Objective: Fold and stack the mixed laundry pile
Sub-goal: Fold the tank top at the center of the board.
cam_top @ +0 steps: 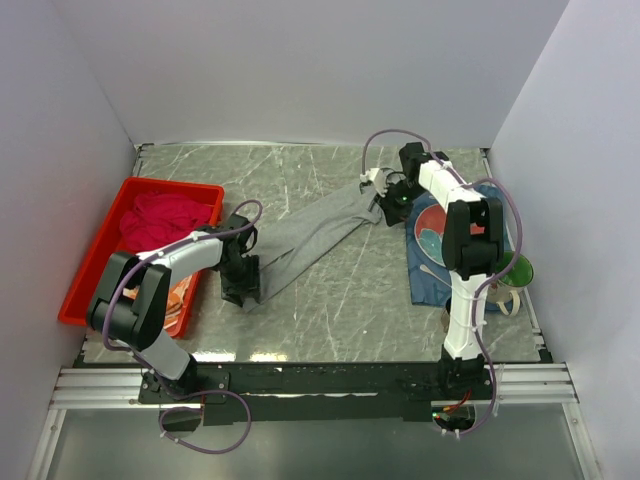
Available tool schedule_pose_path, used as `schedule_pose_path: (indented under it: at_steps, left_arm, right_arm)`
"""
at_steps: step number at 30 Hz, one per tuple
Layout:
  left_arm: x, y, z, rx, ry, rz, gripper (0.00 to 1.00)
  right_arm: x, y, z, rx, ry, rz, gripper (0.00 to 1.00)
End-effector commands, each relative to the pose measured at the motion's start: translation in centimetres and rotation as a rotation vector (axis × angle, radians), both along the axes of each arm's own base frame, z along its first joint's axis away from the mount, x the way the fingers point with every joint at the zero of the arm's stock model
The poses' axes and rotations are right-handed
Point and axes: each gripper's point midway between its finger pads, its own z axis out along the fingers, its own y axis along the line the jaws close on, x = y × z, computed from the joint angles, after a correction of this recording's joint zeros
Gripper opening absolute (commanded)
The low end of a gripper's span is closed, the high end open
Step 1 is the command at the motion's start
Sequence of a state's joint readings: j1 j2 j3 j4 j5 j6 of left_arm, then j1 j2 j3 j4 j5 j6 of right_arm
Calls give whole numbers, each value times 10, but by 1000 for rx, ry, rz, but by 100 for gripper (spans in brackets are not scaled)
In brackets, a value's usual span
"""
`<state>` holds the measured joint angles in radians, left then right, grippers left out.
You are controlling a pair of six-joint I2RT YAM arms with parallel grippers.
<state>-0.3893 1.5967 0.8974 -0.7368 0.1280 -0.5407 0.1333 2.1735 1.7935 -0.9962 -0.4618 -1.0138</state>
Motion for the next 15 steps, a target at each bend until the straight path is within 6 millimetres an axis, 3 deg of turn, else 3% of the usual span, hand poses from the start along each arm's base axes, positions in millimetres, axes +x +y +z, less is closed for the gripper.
schedule_pose_path:
  at_steps: [1,2,4,5,6,8,15]
  left_arm:
    - [12,-4,6,-19,-39,-11,57]
    - [13,-4,8,-22,-47,-15,57]
    - [17,-6,13,-26,-62,-15,58]
    - [18,-6,14,-28,-66,-17,58]
    - [18,-6,15,-29,-70,-18,58]
    - [20,-7,16,-32,-75,-18,59]
    - [21,-10,12,-49,-74,-17,58]
  right_arm:
    - [15,20,34,90,-79,-18,24]
    - [24,26,43,113,-102,-22,29]
    - [31,35,39,131,-73,-55,35]
    - [41,42,48,141,-99,-58,37]
    - [46,45,37,133,-79,-69,38]
    - [55,52,41,131,-86,-94,40]
    - [59,69,16,86,-61,-94,42]
